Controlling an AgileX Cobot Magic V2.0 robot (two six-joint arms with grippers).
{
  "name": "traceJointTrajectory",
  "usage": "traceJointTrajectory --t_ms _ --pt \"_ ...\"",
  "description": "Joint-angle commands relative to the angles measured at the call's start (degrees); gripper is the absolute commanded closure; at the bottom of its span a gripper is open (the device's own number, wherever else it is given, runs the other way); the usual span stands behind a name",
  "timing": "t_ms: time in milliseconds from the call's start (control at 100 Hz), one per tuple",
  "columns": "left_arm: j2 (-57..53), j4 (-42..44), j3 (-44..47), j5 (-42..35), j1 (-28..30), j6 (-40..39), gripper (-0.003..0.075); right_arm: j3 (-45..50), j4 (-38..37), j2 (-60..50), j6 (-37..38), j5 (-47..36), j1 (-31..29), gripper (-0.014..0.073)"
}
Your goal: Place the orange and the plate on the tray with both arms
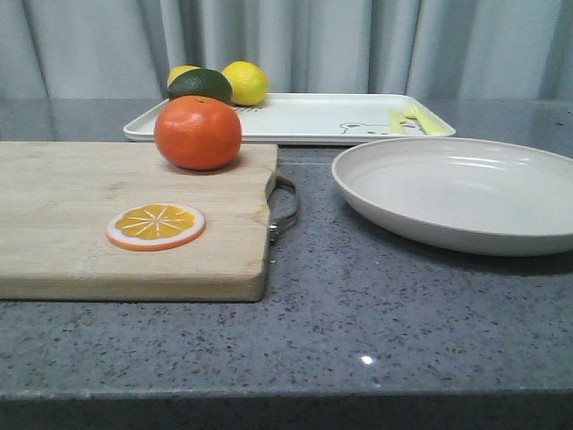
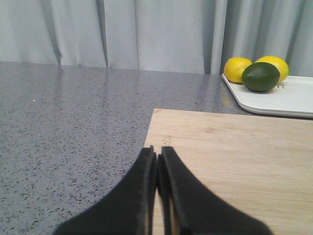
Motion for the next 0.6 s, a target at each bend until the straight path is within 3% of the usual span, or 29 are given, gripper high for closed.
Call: traceJointTrajectory --t_ms 0,590 --pt "-2.00 -0.58 0.48 -3.85 0.10 -0.36 0.0740 -1.29 -0.57 -0.87 0.04 -4.15 -0.40 0.0661" --pt "-2.00 -0.97 0.48 -4.18 0.10 -0.36 0.0740 -1.29 -0.57 -0.87 0.04 -4.15 -0.40 0.0661"
